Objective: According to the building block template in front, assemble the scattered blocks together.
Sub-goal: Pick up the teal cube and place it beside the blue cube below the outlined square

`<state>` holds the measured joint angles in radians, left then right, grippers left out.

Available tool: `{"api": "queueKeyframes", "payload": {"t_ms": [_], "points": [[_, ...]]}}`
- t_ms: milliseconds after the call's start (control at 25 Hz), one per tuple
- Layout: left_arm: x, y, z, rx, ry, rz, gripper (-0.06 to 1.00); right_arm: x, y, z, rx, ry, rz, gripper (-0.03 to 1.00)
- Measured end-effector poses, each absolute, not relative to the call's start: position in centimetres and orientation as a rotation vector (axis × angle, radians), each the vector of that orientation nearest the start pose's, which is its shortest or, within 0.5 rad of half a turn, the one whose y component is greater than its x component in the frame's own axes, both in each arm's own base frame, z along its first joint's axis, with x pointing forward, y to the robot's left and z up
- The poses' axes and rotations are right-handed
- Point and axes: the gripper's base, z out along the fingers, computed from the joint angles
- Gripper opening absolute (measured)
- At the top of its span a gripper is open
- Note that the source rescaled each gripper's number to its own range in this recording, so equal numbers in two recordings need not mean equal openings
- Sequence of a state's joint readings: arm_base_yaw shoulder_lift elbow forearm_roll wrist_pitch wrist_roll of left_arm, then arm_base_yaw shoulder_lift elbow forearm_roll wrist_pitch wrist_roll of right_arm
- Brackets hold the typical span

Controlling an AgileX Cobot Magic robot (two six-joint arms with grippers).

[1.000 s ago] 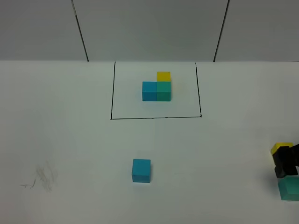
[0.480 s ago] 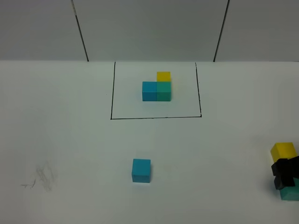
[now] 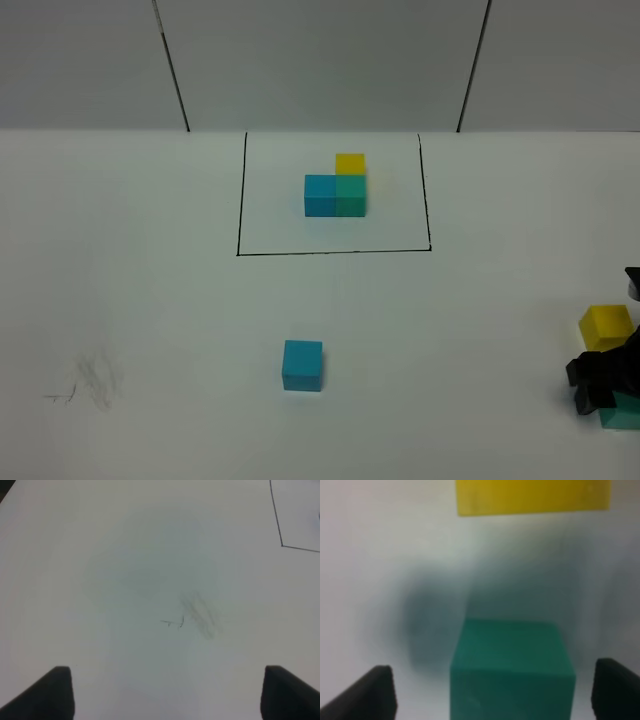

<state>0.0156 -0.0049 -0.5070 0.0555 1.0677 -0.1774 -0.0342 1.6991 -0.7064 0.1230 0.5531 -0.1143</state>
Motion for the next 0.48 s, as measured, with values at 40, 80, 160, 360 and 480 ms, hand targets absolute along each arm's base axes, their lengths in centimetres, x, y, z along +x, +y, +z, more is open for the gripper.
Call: {"api": "queueKeyframes", "payload": {"t_ms": [40,80,160,360,480], "points": [[-0.69,0.43,27.87,-0.200,2.029,-0.035,0.90,25.70,-0.29,12.27,0.028,3.028,0.094,0.51],[-0.69,0.43,27.87,-0.200,2.029,-0.035,0.90,25.72,-0.29,12.11,0.028,3.032,0.094,0.44],[-0.69,0.43,27.87,-0.200,2.029,-0.035,0.90,25.79,-0.29,12.06,0.027,3.027,0.095,0.17],[-0.69,0.43,27.87,-0.200,2.029,-0.035,0.90,25.80,-0.29,12.09,0.020,3.024,0.094,0.03],[-0.69,0.43,27.87,-0.200,2.029,-0.035,0.90,25.40,-0.23,12.94,-0.016,3.032,0.100,0.03]]}}
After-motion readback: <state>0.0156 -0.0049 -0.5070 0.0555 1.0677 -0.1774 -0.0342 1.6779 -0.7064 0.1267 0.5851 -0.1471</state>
